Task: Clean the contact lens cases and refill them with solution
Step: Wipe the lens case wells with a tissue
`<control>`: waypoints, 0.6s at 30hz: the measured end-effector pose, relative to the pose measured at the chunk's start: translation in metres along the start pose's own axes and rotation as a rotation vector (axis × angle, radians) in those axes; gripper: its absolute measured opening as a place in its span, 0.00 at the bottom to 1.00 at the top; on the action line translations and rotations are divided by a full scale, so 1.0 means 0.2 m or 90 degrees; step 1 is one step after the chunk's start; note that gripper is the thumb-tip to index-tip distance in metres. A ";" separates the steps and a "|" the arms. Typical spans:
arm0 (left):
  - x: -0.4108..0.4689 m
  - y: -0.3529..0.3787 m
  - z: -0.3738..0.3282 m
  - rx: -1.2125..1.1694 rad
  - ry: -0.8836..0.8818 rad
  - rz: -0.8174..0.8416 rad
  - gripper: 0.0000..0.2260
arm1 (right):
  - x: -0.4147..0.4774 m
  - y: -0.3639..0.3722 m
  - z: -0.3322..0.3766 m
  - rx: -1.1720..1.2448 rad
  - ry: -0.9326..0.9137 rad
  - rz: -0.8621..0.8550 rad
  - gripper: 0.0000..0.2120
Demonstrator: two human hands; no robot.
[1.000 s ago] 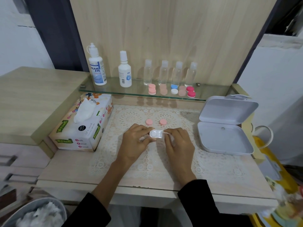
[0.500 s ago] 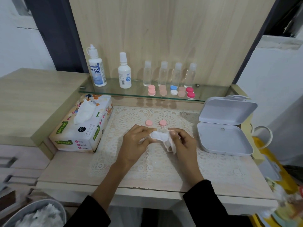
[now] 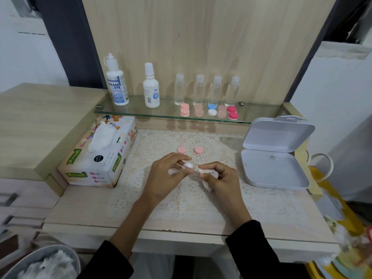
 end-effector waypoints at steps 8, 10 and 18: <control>0.00 0.02 0.09 -0.142 -0.092 0.036 0.14 | 0.00 0.01 -0.01 0.026 -0.026 0.009 0.15; 0.00 0.02 0.09 -0.147 -0.082 0.033 0.17 | 0.00 0.01 0.01 0.056 -0.025 -0.003 0.16; 0.00 0.01 0.12 -0.078 -0.072 0.029 0.15 | 0.00 -0.09 0.04 -0.047 -0.094 -0.104 0.07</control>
Point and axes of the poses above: each hand's wrist, its own x-axis towards the middle knuckle, its own y-axis out of the palm, z = x × y, the point moved 8 cm from there along x, towards the middle knuckle, and after that the axes turned 15 degrees about z, right-handed, at the moved point
